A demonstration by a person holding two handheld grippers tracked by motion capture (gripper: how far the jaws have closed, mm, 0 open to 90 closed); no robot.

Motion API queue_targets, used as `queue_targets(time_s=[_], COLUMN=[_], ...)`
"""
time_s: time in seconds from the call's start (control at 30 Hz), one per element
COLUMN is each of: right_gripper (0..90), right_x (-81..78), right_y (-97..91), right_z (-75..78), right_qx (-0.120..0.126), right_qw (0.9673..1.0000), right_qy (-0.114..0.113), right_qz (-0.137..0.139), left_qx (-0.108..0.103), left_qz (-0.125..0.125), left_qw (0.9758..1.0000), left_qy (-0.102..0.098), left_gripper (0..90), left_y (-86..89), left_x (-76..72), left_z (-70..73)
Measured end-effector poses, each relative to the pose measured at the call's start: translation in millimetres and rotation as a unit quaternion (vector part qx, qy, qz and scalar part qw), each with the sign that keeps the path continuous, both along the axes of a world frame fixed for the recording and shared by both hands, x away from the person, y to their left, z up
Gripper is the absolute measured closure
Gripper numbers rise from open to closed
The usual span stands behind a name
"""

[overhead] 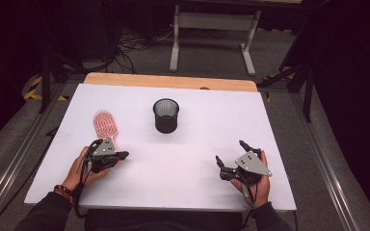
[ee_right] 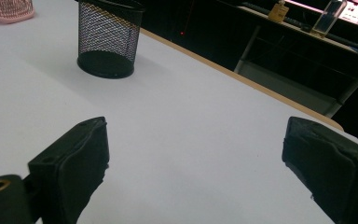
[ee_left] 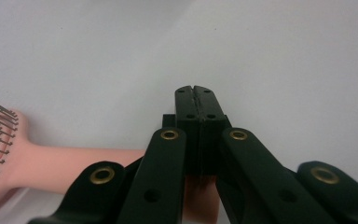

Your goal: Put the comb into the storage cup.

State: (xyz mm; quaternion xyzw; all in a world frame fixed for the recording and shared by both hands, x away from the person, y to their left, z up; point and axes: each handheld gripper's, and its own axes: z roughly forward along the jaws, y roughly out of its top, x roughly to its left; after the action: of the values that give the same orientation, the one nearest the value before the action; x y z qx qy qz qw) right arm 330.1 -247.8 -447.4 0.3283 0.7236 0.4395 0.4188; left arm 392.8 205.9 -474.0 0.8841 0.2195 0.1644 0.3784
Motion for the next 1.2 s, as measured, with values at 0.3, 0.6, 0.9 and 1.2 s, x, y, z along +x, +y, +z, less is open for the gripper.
queue_targets(time_s=[0.3, 0.6, 0.9, 1.2], right_gripper=[7.8, 7.8, 7.9, 7.9], right_x=[1.4, 2.6, 2.8, 3.6], right_y=[1.8, 1.9, 1.8, 1.8], right_z=[-1.8, -3.3, -3.9, -4.3], right_qx=[-0.010, -0.015, -0.020, -0.021], right_qw=[0.9999, 0.9998, 0.9996, 0.9995], right_qy=[0.007, 0.014, 0.017, 0.021], right_qz=[0.003, 0.004, 0.004, 0.004], left_qx=[0.008, 0.023, 0.040, 0.051], left_qz=[-0.007, -0.013, -0.012, 0.004], left_qw=[0.9996, 0.9987, 0.9975, 0.9961], left_qy=[0.026, 0.043, 0.057, 0.073], left_gripper=[89.8, 89.8, 89.8, 89.7], left_y=[3.9, 13.9, 31.6, 47.6], left_x=[7.0, 2.7, -5.5, -10.1], left_z=[1.9, 4.3, 6.3, 4.4])
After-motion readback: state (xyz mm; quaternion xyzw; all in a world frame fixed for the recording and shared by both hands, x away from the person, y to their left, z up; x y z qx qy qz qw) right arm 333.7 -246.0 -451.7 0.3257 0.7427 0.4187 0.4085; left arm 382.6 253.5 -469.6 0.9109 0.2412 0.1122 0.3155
